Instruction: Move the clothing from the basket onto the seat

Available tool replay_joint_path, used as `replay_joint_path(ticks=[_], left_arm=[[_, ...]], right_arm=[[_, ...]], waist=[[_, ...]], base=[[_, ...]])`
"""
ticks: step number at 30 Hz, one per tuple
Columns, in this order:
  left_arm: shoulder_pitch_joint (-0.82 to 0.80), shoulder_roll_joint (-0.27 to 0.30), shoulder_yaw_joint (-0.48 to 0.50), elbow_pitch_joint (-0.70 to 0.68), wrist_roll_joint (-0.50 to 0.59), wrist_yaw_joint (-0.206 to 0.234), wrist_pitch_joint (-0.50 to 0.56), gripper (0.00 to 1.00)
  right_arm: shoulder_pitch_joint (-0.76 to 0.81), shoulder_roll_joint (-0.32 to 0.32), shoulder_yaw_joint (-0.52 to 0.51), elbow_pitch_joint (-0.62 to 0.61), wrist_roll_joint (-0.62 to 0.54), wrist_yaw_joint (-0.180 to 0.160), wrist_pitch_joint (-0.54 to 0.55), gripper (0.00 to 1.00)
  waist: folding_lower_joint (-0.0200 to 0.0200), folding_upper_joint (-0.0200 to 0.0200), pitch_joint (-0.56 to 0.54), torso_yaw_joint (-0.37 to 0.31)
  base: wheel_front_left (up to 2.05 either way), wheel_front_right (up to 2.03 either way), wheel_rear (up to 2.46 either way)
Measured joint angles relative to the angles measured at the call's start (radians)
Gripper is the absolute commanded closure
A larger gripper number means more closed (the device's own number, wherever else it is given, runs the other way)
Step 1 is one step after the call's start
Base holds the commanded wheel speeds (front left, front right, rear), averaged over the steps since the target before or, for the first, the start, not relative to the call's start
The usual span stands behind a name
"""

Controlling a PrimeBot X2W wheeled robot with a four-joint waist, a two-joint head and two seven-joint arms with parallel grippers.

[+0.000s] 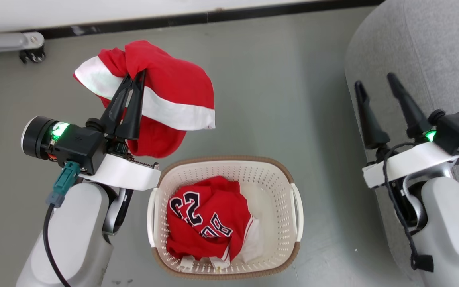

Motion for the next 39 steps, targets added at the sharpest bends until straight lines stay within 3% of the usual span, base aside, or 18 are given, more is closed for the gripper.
replay_joint_path(ticks=[28,39], left_arm=[[0.057,0.01,-0.064,-0.015,-0.041,-0.092,0.016,1.0],[0.059,-0.002,-0.098,-0.016,-0.054,-0.106,0.05,1.0]], right_arm=[[0.123,-0.119,0.431,0.062,-0.008,0.0,0.0,0.0],[0.114,-0.12,0.621,0.038,0.009,0.0,0.006,0.0]], waist=[[-0.0001,0.0,-0.307,0.058],[-0.0001,0.0,-0.375,0.071]], base=[[0.0,0.0,0.0],[0.0,0.0,0.0]])
